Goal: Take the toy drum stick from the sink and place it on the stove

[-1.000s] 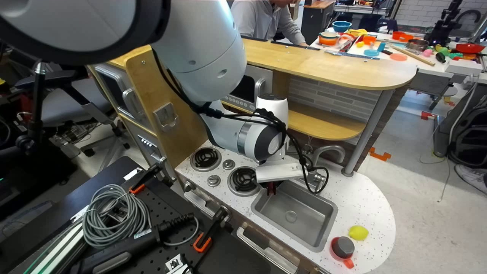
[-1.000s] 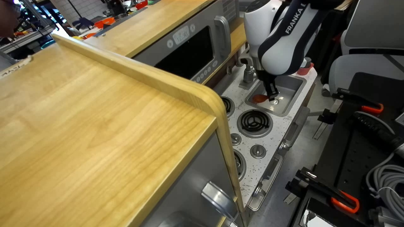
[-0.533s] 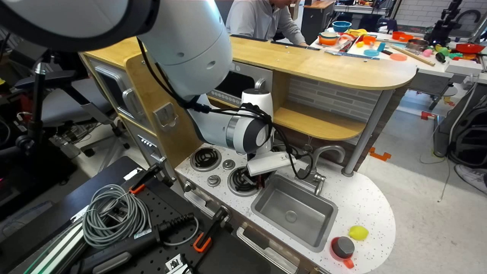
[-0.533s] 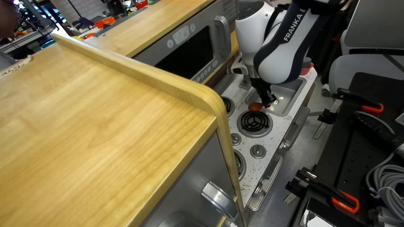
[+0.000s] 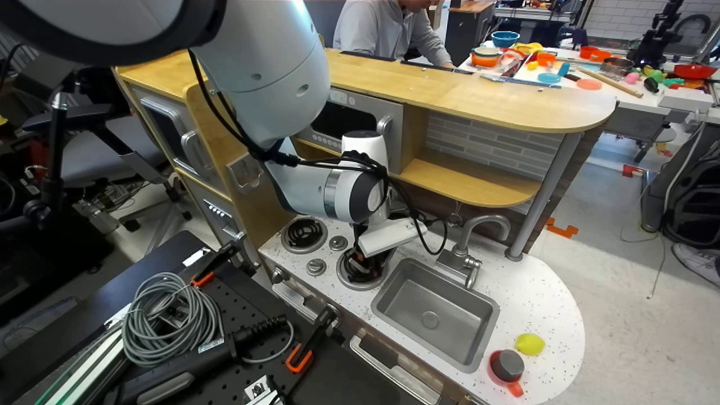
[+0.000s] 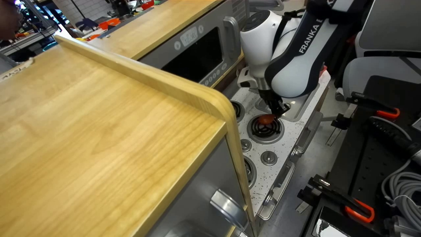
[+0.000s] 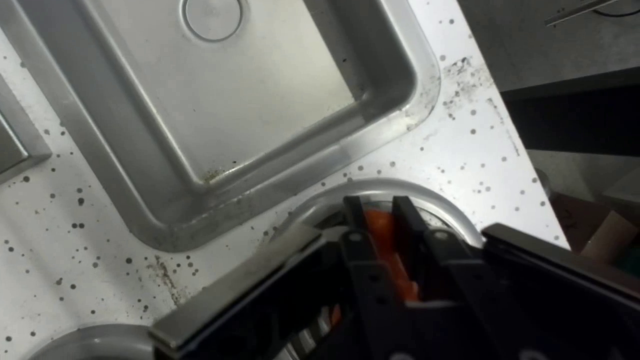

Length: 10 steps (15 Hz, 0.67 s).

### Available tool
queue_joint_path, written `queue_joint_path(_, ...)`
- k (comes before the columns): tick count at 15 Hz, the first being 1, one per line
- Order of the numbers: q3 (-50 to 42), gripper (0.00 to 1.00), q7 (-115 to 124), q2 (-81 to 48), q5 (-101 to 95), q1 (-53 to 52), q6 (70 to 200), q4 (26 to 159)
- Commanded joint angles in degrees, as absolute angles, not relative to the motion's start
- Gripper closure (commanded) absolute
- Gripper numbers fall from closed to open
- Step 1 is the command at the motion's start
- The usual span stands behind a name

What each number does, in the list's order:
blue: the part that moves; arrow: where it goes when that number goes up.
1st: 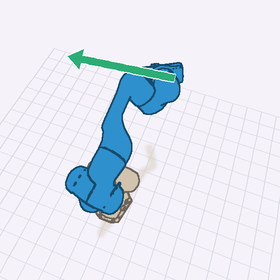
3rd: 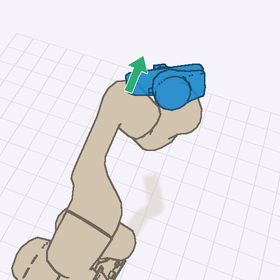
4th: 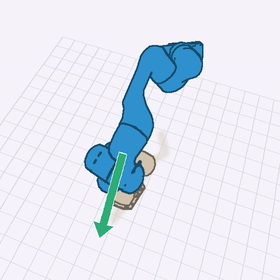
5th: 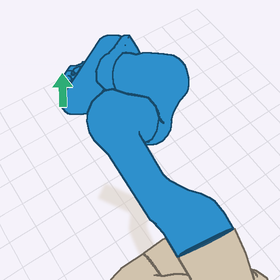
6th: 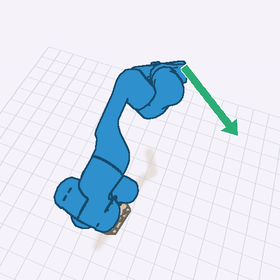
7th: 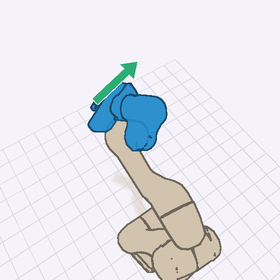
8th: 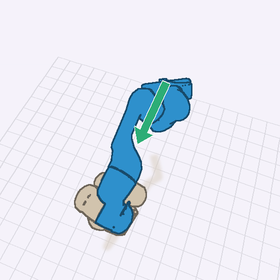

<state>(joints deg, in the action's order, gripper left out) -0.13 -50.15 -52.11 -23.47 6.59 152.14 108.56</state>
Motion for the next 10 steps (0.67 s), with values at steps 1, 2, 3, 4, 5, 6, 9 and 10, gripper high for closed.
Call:
queue_joint_path(1,-0.7,0.95,-51.1,-49.5,-24.9,6.0,153.4,111.5)
queue_joint_path(2,-0.5,0.95,-51.3,-49.5,-24.6,6.2,153.4,111.6)
queue_joint_path(3,-0.2,0.95,-51.3,-49.5,-24.2,6.5,153.2,111.6)
queue_joint_path(4,-0.3,0.56,-51.3,-49.4,-24.1,6.4,153.0,111.7)
queue_joint_path(5,-0.2,0.55,-51.1,-49.4,-23.9,6.5,153.0,111.8)
queue_joint_path(6,-0.1,0.48,-51.1,-49.4,-23.8,6.6,153.1,111.8)
queue_joint_path(9,0.5,0.27,-50.3,-49.4,-22.6,7.3,153.9,112.3)
queue_joint_path(10,0.6,0.19,-50.0,-49.4,-22.3,7.4,154.1,112.4)
